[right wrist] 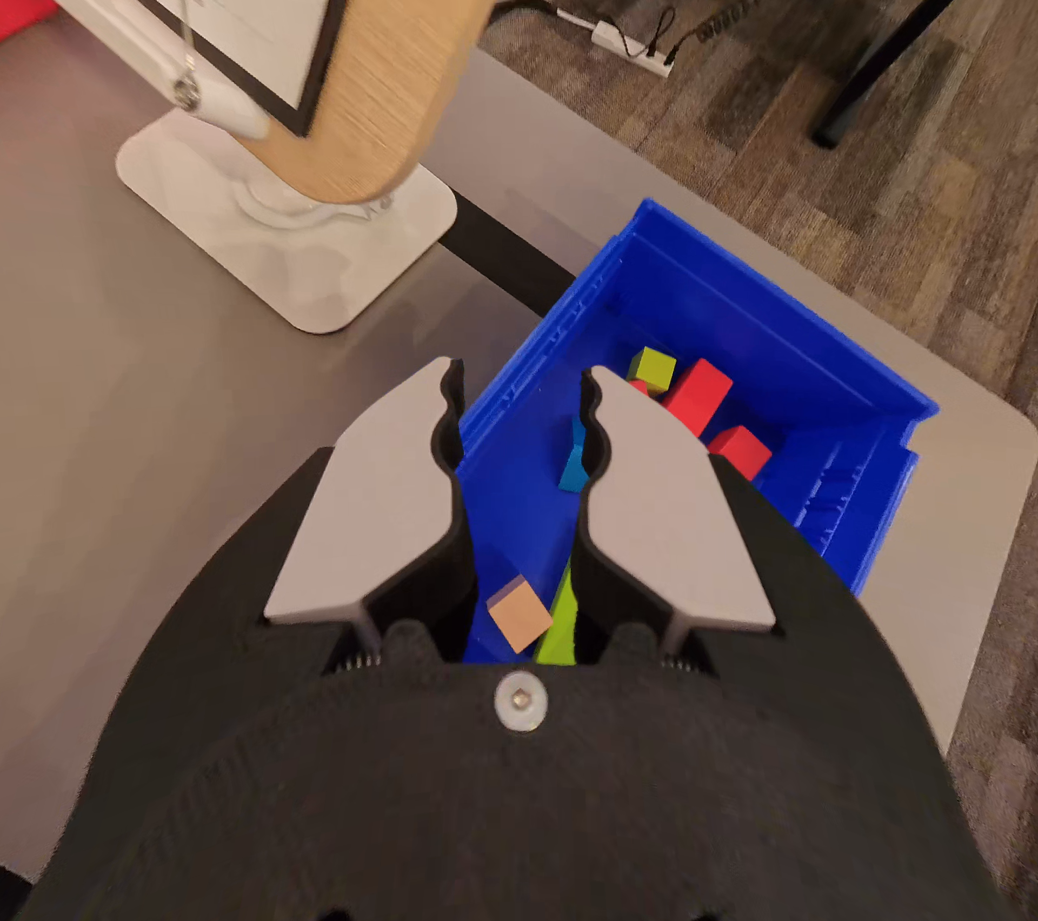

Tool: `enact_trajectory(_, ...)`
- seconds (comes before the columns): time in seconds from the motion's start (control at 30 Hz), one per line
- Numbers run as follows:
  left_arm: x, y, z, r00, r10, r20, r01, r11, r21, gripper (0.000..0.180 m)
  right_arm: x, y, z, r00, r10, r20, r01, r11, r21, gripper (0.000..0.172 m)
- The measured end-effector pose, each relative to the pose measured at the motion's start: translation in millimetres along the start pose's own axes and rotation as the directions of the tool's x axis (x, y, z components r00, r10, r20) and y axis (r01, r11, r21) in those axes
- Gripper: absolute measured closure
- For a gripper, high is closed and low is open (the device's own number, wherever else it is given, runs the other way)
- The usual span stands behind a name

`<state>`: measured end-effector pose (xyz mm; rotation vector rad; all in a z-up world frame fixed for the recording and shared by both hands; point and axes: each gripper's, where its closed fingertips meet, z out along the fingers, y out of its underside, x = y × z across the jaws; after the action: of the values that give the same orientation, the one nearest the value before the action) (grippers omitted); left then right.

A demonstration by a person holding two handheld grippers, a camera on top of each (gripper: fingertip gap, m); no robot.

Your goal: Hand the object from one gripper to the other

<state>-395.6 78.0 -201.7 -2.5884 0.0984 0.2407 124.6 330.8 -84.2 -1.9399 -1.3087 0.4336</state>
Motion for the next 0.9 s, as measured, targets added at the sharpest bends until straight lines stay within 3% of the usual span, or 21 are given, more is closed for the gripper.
enact_trajectory(0.17, 26, -14, -31, 0.999, 0.043, -0.03, -0.04, 0.995, 0.094, 0.145, -26, -37, -25, 0.995, -0.097, 0.01, 0.094, 0.986, 0.14, 0.134)
enact_trajectory(0.4, 83, -58, -83, 0.982, 0.152, -0.109, -0.108, 0.936, 0.334, 0.145, -108, -78, -45, 0.934, -0.273, 0.23, 0.19, 0.926, 0.326, 0.128)
enact_trajectory(0.7, 199, -100, -124, 0.892, 0.379, -0.246, -0.197, 0.816, 0.543, 0.145, -219, -103, -7, 0.77, -0.448, 0.454, 0.241, 0.863, 0.443, 0.115)
enact_trajectory(0.9, 252, -117, -150, 0.824, 0.48, -0.302, -0.198, 0.743, 0.639, 0.145, -264, -103, 10, 0.681, -0.47, 0.561, 0.209, 0.859, 0.467, 0.118)
